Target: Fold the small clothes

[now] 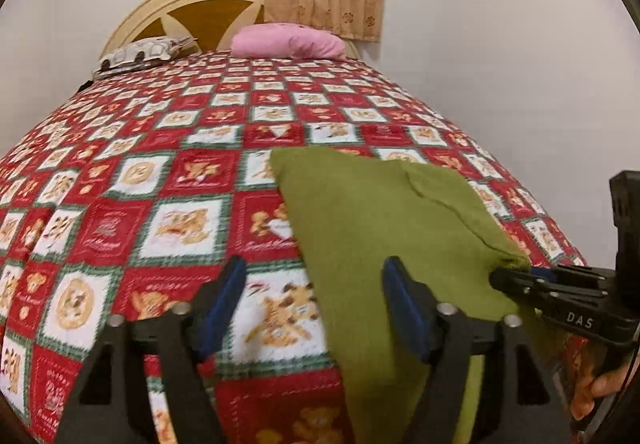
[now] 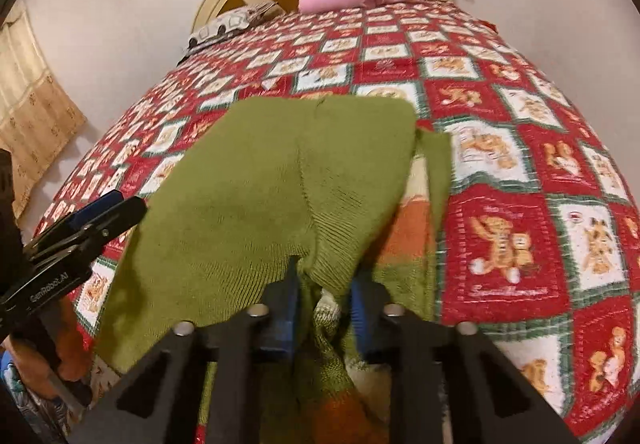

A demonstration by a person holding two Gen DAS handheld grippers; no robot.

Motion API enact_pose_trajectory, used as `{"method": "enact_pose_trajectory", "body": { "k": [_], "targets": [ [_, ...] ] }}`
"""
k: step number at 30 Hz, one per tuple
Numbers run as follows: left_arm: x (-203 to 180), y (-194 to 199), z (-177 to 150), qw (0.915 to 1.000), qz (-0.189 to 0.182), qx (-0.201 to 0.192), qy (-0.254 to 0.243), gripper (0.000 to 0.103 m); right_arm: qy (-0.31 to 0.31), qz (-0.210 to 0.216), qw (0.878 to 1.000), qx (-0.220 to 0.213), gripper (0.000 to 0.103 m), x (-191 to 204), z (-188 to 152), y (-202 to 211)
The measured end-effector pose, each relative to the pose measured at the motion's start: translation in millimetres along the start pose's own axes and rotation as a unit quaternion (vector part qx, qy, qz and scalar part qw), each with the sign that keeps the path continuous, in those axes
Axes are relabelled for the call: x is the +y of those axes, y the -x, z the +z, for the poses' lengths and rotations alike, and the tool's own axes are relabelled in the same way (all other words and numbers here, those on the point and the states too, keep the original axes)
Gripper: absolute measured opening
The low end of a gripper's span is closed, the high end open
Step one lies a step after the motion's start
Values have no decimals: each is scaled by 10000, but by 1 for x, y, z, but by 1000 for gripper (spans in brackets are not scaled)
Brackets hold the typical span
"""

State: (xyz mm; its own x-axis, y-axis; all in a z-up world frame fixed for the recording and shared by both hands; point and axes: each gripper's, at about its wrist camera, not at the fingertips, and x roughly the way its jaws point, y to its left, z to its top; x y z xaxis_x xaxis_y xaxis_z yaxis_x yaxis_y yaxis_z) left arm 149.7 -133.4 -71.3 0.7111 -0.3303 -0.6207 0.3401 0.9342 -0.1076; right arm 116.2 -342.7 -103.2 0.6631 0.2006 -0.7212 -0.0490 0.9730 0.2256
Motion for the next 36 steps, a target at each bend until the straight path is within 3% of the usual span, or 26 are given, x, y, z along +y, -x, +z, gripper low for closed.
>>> {"method": "enact_pose_trajectory", "body": {
  "k": [5,10,15,18,22,26,29,32,36],
  "targets": [
    [-13,-9,-3,9998,-103,118,-78,79,-105,-301,9993,-176,15,-20,-13,22],
    [-21,-25,-14,9992,170,320,-159,90,-397,-168,9989,-167,15,-33,-26,19],
    [-16,-46,-11,9970,235,726,136,102,-414,-325,9985,-130,18,-32,-12,3],
    [-22,-41,-10,9967,367,726,-46,102,-462,-331,9982,-166,21,-32,-11,4],
    [-31,-17,-13,9964,544,505,-404,101,-466,-455,9973,-344,39,-24,-24,34],
    [-38,-2,-20,9953,594,535,-556,101,-279,-489,9963,-654,39,-5,-40,68],
    [-42,5,-25,9951,588,539,-578,101,-103,-594,9971,-464,39,8,-51,66],
    [-44,4,-32,9944,585,667,-581,101,104,-957,9952,-159,39,12,-63,50],
    [-45,-2,-42,9926,640,814,-631,101,128,-1138,9934,-88,39,9,-71,46]
  ]
}}
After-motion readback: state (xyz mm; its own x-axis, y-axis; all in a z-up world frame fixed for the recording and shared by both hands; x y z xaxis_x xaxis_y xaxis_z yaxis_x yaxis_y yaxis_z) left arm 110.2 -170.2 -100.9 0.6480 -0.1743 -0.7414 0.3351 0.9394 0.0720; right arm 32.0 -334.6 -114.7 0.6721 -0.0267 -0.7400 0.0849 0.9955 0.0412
